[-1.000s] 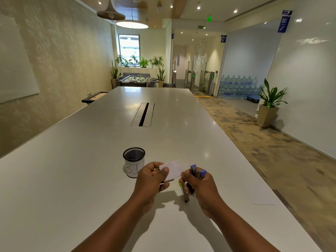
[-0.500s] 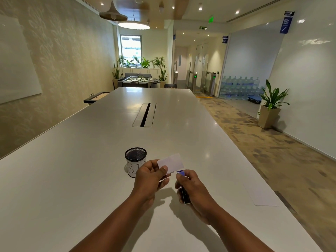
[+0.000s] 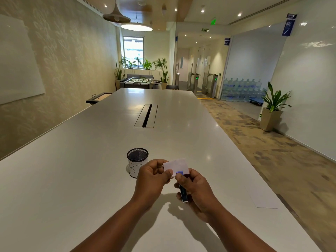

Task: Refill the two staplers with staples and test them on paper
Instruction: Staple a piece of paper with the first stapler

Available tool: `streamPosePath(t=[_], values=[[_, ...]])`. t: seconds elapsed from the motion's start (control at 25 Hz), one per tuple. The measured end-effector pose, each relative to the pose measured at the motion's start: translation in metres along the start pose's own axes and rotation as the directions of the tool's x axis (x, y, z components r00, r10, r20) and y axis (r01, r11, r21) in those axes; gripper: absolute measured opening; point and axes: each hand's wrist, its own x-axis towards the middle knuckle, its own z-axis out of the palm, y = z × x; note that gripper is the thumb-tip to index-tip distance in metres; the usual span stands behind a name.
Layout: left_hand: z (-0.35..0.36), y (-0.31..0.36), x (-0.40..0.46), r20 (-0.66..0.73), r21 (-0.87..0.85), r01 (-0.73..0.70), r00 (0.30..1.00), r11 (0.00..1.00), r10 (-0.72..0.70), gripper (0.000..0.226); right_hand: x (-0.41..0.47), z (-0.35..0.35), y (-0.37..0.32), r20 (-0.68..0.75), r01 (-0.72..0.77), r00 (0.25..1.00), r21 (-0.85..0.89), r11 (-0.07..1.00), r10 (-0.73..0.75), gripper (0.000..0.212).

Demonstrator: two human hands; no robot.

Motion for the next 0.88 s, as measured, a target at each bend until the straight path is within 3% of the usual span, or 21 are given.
streamPosePath(t=[0.24, 0.56, 0.88], values=[[-0.003, 0.002, -0.003, 0.076, 0.018, 0.06, 0.995, 0.998, -0.061, 0.015, 0.005, 0.004, -0.001, -0.007, 0.018, 1.0, -0.015, 1.0, -0.018, 0.045], [0.001, -0.001, -0.005, -0.024, -0.114, 0.164, 0.986, 0.98, -0.168, 0.009, 0.006, 0.011, 0.002, -0.021, 0.02, 1.0, 0.011, 1.0, -0.02, 0.049], [0.005, -0.002, -0.01, -0.03, -0.151, 0.134, 0.99, 0.979, -0.14, 0.009, 0.006, 0.013, 0.001, -0.076, 0.033, 0.997, 0.013, 0.999, -0.032, 0.045]])
